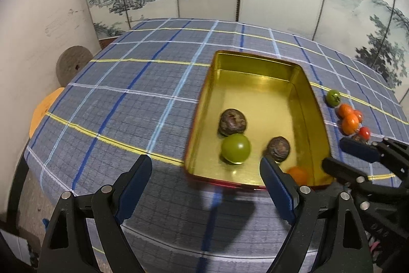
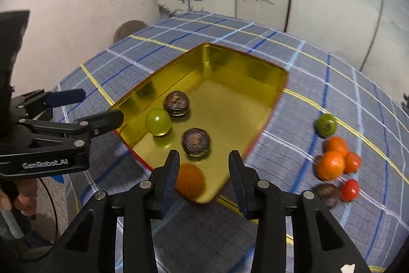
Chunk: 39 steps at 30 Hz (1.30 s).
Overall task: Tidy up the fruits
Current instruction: 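Grasp a red tomato with the right gripper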
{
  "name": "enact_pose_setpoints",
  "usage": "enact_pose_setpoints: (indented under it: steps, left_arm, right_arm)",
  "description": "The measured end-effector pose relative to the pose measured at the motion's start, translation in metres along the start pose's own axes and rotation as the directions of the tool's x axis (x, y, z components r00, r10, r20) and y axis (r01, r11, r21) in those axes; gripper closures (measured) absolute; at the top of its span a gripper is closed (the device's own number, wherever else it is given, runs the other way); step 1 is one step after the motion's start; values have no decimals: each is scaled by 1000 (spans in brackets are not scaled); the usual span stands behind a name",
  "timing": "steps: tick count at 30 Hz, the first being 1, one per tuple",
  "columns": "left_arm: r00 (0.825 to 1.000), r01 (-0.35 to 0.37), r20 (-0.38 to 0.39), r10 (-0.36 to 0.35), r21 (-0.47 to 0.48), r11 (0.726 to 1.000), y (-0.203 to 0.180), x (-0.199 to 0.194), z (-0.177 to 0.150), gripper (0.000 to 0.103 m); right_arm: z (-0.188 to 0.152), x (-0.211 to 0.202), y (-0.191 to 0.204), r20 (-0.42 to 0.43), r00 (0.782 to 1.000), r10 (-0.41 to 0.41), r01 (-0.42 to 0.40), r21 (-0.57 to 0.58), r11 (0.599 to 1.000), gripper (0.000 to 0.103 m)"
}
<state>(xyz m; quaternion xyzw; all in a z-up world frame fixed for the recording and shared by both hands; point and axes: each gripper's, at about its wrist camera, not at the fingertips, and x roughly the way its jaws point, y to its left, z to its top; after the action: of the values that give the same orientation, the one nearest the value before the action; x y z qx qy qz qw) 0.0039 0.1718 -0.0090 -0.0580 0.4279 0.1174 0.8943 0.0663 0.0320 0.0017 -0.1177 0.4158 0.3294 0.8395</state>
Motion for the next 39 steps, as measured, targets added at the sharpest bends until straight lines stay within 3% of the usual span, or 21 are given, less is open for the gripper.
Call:
enact_pose_setpoints:
  steps: [6, 16, 24, 34, 39]
  left_arm:
    - [999, 38, -5, -37, 43, 998, -23, -2, -3, 17]
    - [993, 117, -21, -115, 117, 986, -69, -5, -5, 17]
    - [981, 194, -39, -191, 173, 966, -115, -1, -5, 17]
    - [977, 215, -51, -209, 227, 950, -158, 10, 5, 17]
    - [975, 223, -60, -214, 259, 940, -182, 18, 6, 17]
  right_arm:
    - [-24, -25, -46, 15, 996, -83, 81, 89, 993, 65]
    - [-71, -36, -137, -50, 972, -229, 234, 240, 942, 65]
    - [-79, -14, -168, -66, 973, -219, 229, 263, 937, 65]
    - [-69, 11, -174, -48, 977, -208, 214, 218, 952, 65]
    - [-68, 12, -174, -29, 977, -211, 213, 185, 960, 75]
